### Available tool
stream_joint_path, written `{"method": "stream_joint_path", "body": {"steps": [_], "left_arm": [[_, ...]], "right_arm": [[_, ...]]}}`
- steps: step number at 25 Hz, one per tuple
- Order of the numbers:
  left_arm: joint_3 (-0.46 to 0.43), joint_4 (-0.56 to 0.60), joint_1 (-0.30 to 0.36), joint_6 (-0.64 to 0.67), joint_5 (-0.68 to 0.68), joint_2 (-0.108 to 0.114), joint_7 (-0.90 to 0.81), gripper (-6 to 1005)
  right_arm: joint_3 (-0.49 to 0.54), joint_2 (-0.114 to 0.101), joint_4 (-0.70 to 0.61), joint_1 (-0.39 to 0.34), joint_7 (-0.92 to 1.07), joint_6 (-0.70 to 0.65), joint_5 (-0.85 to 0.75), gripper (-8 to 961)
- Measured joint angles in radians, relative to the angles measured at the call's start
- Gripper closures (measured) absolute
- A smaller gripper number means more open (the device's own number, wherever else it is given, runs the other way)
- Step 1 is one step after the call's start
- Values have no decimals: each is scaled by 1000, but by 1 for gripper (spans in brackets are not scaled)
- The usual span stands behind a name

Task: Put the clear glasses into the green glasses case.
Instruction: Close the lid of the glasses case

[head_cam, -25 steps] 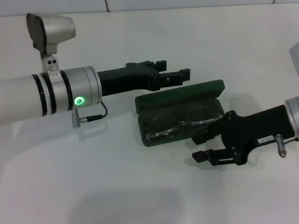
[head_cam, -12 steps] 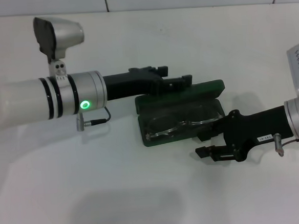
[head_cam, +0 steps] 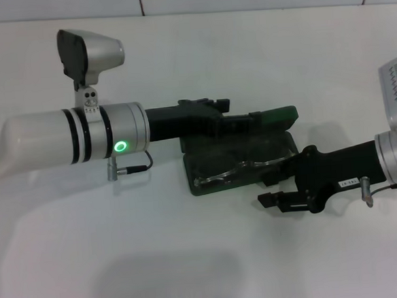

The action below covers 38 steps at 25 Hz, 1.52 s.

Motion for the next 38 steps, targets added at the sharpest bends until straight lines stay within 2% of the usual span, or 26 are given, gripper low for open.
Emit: {"method": "stream_joint_path", "body": {"steps": [5, 10, 15, 21, 28, 34, 38], "left_arm": [[-73, 59, 32, 28, -11, 1, 13, 115], [-88, 75, 19, -76, 21, 1, 21, 115], [-86, 65, -35, -164, 203, 0, -49, 115], [-86, 72, -64, -103, 321, 2, -116, 116], [-90, 81, -66, -40, 319, 2, -119, 116], [-91, 136, -26, -22, 303, -1, -119, 116], [-93, 155, 3, -15, 295, -1, -116, 116]], "right_arm": [[0, 0, 0, -4, -1, -8, 2, 565], [-12, 0, 1, -3, -5, -21, 28, 565], [-23, 0, 3, -1, -6, -29, 43, 566], [-25, 0, 5, -6, -8, -31, 62, 565], [-25, 0, 6, -6, -8, -22, 66, 565], [-46, -2, 8, -1, -2, -13, 59, 564], [-60, -11, -4, -2, 3, -32, 58, 565]]}}
